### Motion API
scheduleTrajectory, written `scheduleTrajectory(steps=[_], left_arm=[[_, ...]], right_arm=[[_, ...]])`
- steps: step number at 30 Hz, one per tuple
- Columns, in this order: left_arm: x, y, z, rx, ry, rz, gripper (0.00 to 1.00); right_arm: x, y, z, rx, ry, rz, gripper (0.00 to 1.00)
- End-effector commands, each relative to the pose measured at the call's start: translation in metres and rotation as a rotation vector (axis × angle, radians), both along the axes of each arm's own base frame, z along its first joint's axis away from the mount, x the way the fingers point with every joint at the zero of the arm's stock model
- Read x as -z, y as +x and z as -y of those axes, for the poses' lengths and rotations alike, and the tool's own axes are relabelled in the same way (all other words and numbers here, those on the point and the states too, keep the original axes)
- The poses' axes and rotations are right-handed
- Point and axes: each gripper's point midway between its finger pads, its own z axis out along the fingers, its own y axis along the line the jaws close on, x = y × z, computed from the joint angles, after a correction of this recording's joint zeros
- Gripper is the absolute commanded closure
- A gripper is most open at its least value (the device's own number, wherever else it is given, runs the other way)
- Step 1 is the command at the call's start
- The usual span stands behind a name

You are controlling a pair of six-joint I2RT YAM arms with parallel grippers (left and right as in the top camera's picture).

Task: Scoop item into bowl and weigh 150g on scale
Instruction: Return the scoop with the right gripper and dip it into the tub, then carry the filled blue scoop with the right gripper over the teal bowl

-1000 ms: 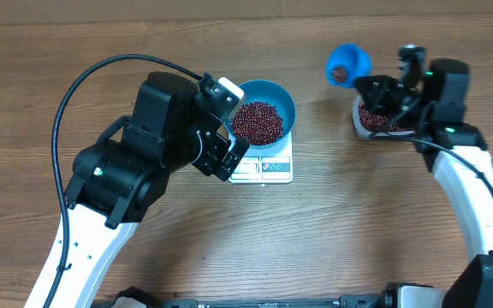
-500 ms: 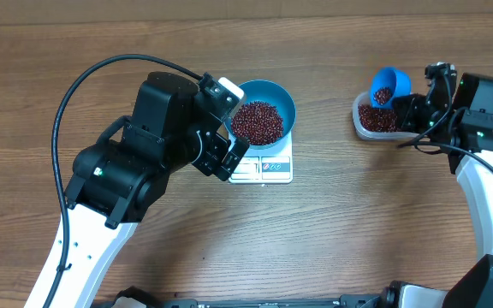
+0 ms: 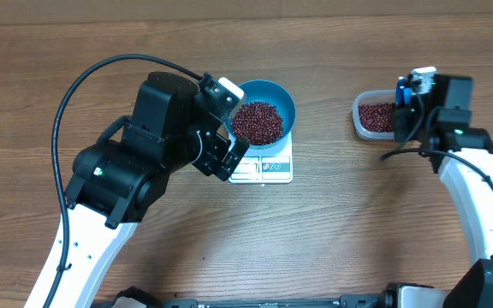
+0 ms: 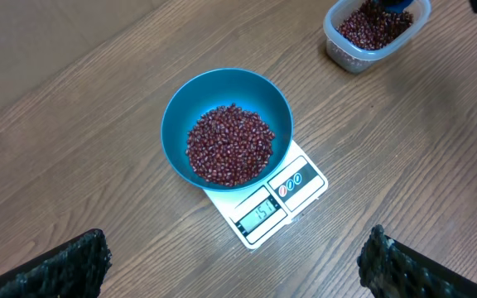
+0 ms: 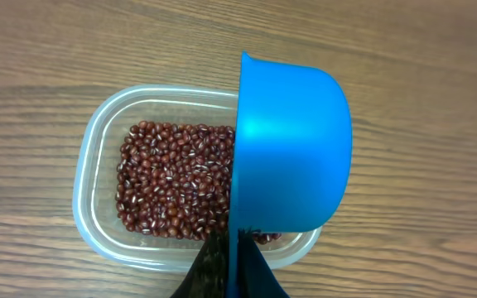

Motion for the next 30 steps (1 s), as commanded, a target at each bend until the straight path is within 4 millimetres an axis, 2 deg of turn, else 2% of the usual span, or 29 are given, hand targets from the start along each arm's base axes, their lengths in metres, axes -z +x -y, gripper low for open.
scheduleTrajectory(steps=[1, 10, 18, 22, 28, 30], left_arm=[[-0.007, 0.001, 0.003, 0.004, -0.025, 0.005, 0.0], [-0.007, 0.001, 0.003, 0.004, -0.025, 0.005, 0.01], [-0.007, 0.001, 0.003, 0.004, -0.025, 0.006, 0.0], [-0.007, 0.001, 0.003, 0.004, -0.025, 0.005, 0.0], [-0.007, 0.001, 0.003, 0.004, -0.025, 0.005, 0.0], [-0.007, 0.001, 0.003, 0.004, -0.025, 0.006, 0.01]], right_arm=[[-0.03, 0.005, 0.007, 0.044, -0.164, 0.056, 0.96], [-0.043, 0.001, -0.003, 0.09, -0.36, 0.065, 0.96], [-0.049, 0.009, -0.009, 0.122, -0.288, 0.13, 0.96], [-0.066, 0.023, -0.042, 0.02, -0.109, 0.237, 0.96], [-0.125, 0.038, -0.101, -0.167, 0.214, 0.466, 0.96], [-0.139, 0.039, -0.117, -0.221, 0.301, 0.508, 0.96]])
